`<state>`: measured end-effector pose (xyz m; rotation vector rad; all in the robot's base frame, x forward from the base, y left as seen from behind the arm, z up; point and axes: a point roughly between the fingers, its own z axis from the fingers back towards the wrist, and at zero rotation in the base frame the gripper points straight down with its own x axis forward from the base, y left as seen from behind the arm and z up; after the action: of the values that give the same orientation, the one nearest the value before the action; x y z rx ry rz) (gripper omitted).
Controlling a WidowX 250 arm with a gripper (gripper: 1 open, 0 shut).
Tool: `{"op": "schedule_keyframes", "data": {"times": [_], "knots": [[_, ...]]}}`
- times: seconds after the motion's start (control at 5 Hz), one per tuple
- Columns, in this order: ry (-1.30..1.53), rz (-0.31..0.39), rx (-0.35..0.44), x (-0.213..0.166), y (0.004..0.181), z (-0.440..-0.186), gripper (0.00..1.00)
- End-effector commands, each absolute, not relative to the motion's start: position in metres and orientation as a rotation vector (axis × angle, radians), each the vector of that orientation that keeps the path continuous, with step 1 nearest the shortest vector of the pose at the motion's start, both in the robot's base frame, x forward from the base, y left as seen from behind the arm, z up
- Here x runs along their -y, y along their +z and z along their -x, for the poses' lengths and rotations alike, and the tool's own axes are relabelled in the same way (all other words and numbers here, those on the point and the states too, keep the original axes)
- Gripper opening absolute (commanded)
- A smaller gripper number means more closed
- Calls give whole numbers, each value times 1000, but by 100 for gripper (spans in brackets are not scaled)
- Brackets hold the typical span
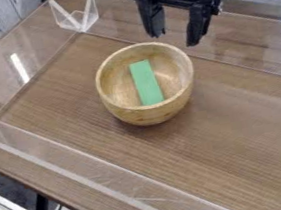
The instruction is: Remove the green block from inside the brown bowl and put it on the table
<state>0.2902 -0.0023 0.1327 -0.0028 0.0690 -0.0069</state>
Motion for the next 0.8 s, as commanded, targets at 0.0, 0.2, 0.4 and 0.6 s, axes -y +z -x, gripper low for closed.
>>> {"op": "schedule_keyframes", "data": {"times": [0.0,0.2,0.4,0.6], "knots": [[25,5,-92,-11,133,-288,100],[71,15,-113,-29,124,-278,100],[128,31,-126,-49,112,-268,100],[111,9,-103,-55,95,-263,100]]}}
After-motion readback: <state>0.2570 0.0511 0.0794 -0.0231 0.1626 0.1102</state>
